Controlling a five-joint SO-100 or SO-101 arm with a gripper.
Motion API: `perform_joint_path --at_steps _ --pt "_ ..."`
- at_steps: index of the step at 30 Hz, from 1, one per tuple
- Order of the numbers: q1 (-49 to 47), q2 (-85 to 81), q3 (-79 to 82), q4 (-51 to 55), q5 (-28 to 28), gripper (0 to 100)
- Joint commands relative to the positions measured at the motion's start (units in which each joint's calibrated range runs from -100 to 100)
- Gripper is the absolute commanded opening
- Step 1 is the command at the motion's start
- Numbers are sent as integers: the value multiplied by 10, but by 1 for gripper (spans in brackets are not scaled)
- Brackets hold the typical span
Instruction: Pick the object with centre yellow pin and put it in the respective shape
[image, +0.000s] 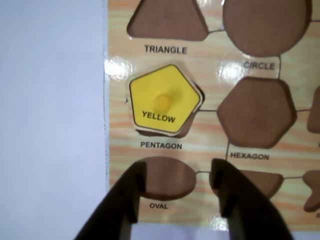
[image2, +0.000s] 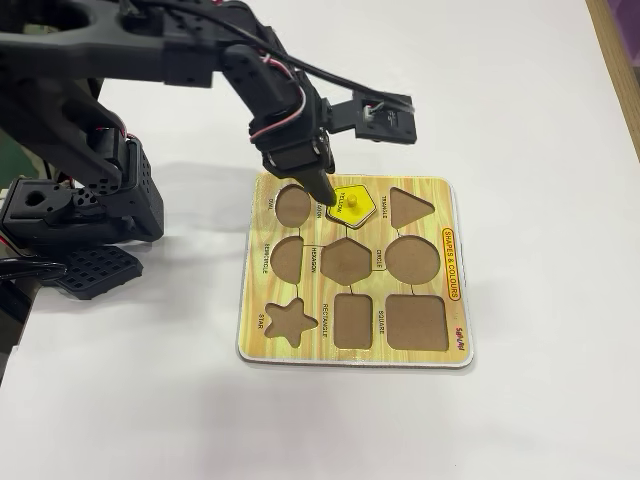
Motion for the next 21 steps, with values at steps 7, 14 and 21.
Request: perform_joint_path --at_steps 7,14,21 --pt "5 -180 77 -7 -3 16" --pt "5 -309 140 -7 -3 16" --pt "25 -435 219 -7 -3 15"
